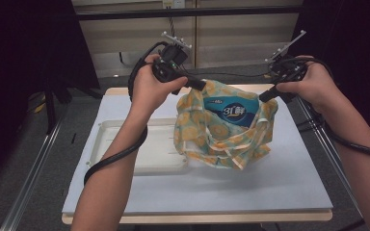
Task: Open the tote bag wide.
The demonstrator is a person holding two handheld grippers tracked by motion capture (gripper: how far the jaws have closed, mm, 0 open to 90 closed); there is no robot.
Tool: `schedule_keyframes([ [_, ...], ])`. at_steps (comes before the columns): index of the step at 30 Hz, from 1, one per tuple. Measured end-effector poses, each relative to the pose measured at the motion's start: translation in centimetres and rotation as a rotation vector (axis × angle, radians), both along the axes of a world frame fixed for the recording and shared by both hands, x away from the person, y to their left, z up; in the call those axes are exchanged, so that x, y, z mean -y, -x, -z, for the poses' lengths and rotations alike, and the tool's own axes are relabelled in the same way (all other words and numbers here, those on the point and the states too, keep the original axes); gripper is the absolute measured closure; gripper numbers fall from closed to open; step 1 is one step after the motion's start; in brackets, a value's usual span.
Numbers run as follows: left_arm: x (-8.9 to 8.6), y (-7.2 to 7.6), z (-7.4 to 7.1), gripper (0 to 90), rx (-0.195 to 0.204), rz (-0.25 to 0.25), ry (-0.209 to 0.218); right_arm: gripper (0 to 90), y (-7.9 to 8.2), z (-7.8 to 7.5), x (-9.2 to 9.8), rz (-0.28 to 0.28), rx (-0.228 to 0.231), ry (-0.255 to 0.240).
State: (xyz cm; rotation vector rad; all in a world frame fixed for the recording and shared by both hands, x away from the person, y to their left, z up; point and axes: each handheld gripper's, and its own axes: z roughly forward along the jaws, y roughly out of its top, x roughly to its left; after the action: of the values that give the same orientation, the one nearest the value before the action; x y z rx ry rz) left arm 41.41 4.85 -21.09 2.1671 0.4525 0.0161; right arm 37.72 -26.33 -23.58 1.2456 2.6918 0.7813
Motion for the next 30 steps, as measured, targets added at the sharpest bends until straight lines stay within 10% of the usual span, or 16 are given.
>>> schedule_keyframes([
  [5, 1.0, -1.1, 0.2, 90.0, 0.008, -0.048, 0.023, 90.0, -0.1, 0.1, 0.0, -0.002, -0.005, 0.006],
  [14, 2.8, -3.4, 3.7, 90.0, -0.050, -0.081, -0.070, 89.4, -0.2, 0.2, 0.2, -0.009, -0.013, 0.020],
  [30, 3.4, -3.6, 5.2, 90.0, -0.075, -0.084, -0.116, 58.1, 1.0, -2.2, 0.3, -0.014, 0.034, 0.016],
])
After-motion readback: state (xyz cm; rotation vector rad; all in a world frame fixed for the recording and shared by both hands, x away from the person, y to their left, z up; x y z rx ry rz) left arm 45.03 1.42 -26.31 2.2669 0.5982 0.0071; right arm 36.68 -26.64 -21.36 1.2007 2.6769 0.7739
